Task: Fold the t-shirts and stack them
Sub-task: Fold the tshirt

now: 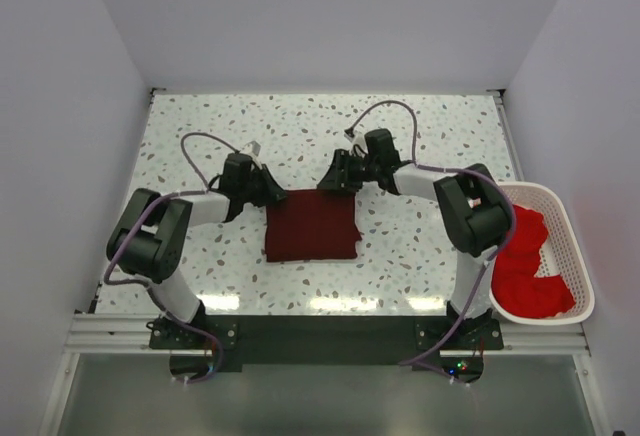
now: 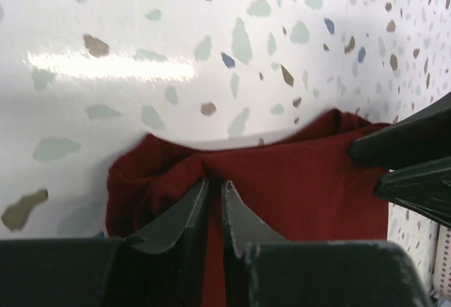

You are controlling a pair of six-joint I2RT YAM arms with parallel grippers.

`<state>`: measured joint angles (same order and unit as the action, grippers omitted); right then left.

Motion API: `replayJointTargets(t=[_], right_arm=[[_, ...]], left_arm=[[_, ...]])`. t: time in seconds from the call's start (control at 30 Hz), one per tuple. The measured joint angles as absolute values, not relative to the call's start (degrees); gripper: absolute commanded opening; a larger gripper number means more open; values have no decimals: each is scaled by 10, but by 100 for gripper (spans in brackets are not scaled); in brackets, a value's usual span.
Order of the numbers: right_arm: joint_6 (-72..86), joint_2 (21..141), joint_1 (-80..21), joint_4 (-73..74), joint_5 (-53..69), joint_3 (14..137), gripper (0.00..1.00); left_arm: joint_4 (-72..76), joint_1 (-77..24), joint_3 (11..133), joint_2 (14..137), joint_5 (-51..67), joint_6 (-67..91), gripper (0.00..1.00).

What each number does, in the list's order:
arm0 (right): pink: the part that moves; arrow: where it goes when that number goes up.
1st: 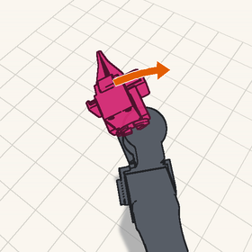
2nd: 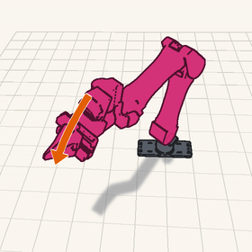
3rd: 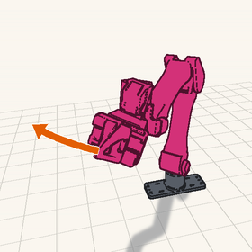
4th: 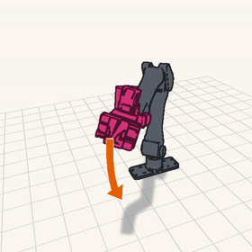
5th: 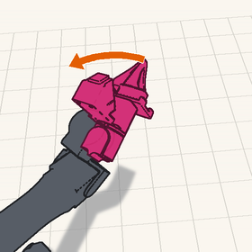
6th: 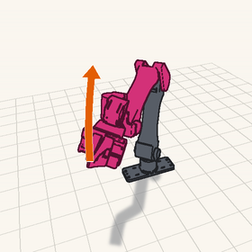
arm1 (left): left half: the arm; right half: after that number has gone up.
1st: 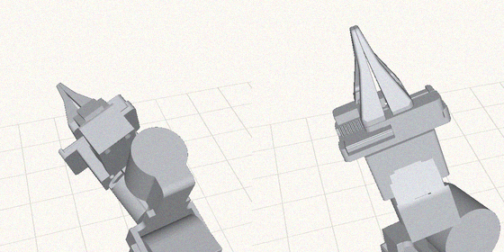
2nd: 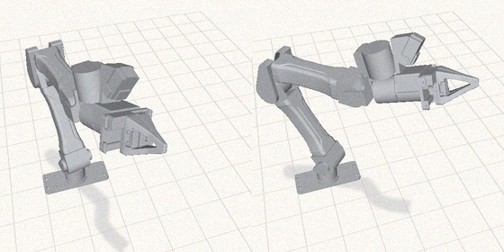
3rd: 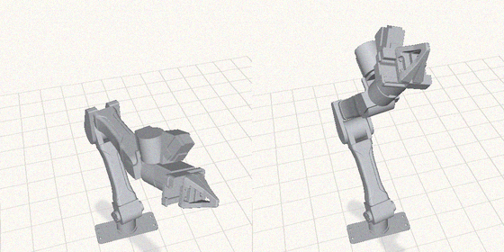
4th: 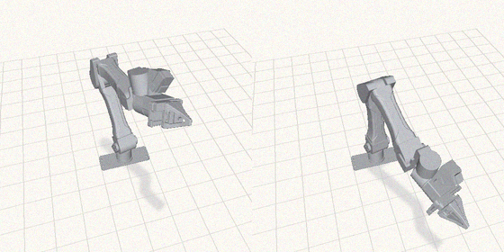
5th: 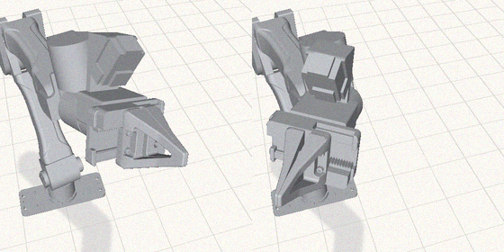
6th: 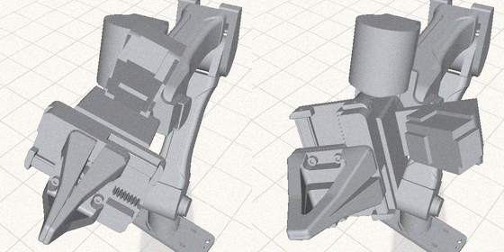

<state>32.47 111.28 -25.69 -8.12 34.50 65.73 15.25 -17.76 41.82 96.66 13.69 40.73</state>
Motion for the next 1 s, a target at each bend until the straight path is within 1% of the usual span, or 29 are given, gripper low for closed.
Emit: replayJointTargets(t=[0.1,0.2,0.27,0.3,0.37,0.4,0.5,0.6,0.7,0.83,0.97,1.0], right_arm=[[339,1166,-223,-130,363,656,52],[366,1200,-189,-182,411,658,52],[376,1211,-172,-211,423,661,53],[382,1215,-164,-222,431,662,53],[393,1217,-153,-234,437,662,54],[396,1215,-149,-239,437,661,57],[400,1197,-144,-242,435,647,59],[404,1147,-142,-241,432,605,61],[413,1072,-142,-250,437,551,64],[421,980,-147,-263,457,480,64],[425,931,-165,-279,477,405,62],[425,927,-172,-281,478,387,61]], left_arm=[[189,-160,437,1013,154,425,16],[221,-151,444,1038,164,434,17],[241,-150,444,1047,172,440,19],[248,-150,444,1049,176,442,24],[256,-150,444,1051,184,446,30],[257,-150,445,1050,187,446,35],[251,-150,446,1041,194,446,43],[228,-149,446,1007,196,445,48],[208,-148,445,946,195,443,48],[198,-148,421,839,193,439,48],[199,-168,348,752,193,440,41],[199,-179,325,739,193,442,37]])
